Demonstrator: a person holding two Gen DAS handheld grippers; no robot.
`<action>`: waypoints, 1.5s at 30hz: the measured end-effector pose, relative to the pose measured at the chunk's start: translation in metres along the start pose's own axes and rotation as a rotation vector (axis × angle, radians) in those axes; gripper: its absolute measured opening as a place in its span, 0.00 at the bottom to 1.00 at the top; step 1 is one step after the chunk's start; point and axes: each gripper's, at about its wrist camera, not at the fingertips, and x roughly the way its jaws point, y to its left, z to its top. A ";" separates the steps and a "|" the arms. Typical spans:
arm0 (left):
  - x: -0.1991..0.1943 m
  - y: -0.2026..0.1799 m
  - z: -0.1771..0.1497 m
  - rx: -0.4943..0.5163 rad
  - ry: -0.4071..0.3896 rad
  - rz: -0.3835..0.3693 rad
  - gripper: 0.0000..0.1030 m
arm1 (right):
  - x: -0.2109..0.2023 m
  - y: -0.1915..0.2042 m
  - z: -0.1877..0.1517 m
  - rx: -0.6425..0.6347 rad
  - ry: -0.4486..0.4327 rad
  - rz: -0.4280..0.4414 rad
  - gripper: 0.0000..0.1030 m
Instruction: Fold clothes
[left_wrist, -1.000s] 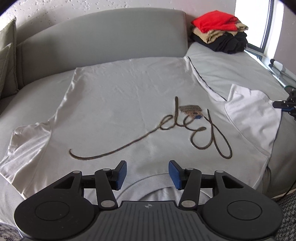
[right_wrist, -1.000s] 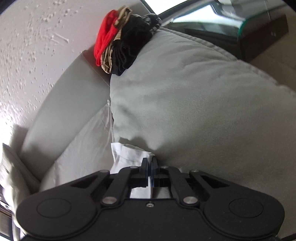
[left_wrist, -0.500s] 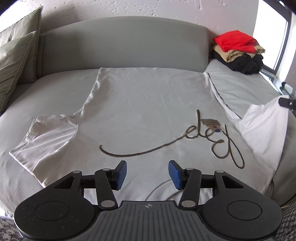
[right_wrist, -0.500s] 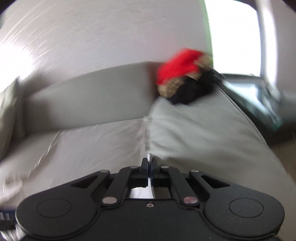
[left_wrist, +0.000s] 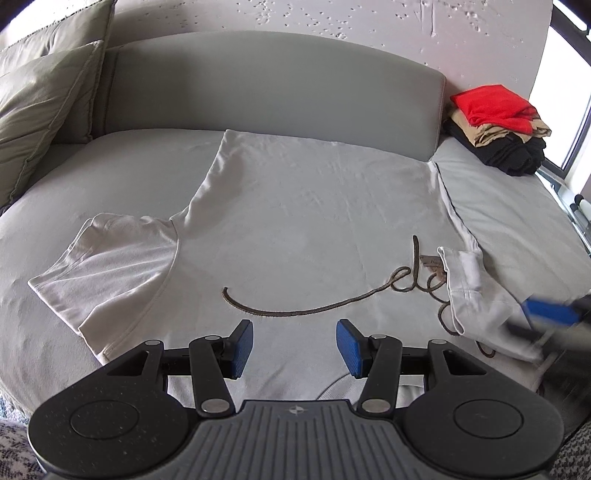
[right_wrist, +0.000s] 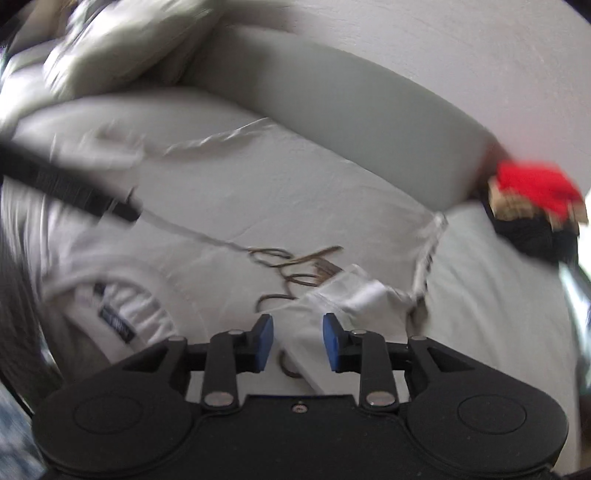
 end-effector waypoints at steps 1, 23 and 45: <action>0.001 0.000 0.000 0.003 0.004 -0.001 0.48 | -0.003 -0.009 0.000 0.049 0.005 0.005 0.27; 0.021 -0.033 0.004 0.156 0.020 0.076 0.47 | 0.015 -0.103 -0.029 0.518 0.157 0.050 0.17; 0.045 -0.032 0.008 0.107 0.081 0.081 0.47 | 0.130 -0.079 0.028 0.604 0.128 0.328 0.34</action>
